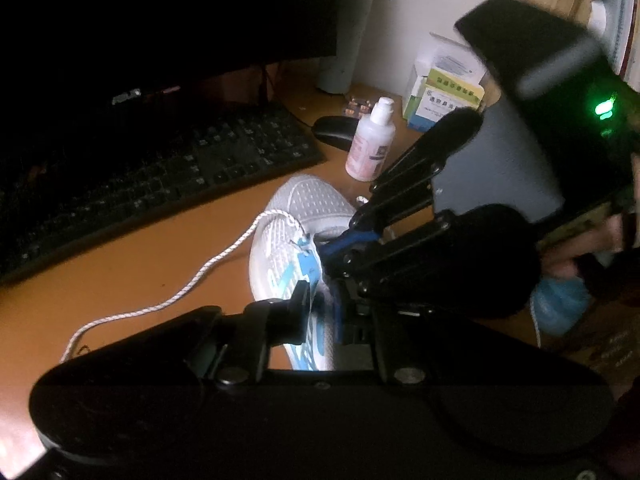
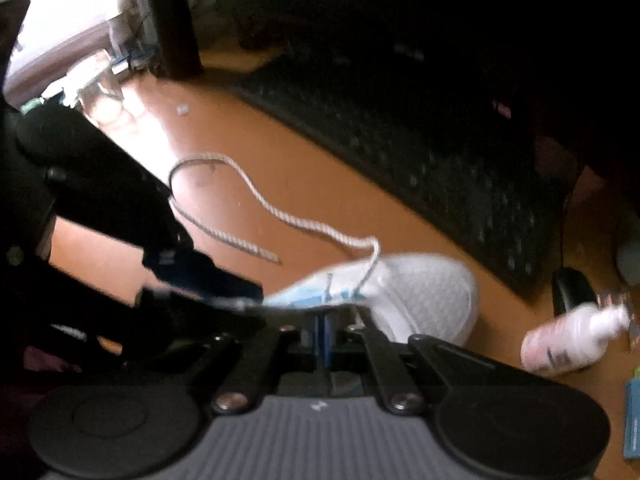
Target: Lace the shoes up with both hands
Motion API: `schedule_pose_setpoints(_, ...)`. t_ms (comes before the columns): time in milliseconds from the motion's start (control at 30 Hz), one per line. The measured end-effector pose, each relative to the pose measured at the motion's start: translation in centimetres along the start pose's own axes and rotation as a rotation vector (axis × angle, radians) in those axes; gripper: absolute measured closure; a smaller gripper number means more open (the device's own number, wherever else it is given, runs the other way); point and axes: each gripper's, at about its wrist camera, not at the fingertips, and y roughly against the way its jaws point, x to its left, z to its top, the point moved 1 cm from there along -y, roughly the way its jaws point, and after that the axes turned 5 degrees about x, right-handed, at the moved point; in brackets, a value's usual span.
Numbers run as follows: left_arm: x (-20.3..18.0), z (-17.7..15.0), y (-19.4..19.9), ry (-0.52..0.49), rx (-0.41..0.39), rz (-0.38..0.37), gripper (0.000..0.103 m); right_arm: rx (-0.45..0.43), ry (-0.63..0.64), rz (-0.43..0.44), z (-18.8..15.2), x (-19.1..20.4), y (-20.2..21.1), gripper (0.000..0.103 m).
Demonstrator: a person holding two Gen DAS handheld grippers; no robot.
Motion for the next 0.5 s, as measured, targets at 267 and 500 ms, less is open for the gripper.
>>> schedule_pose_setpoints(267, 2.2, 1.0, -0.8, 0.167, -0.041, -0.027, 0.094, -0.024, -0.01, -0.001, -0.4, 0.0, -0.1, 0.1)
schedule_pose_setpoints(500, 3.9, 1.0, -3.2, 0.324, -0.015, -0.106, 0.094, -0.026, -0.019, -0.011, -0.5, 0.0, -0.6, 0.099)
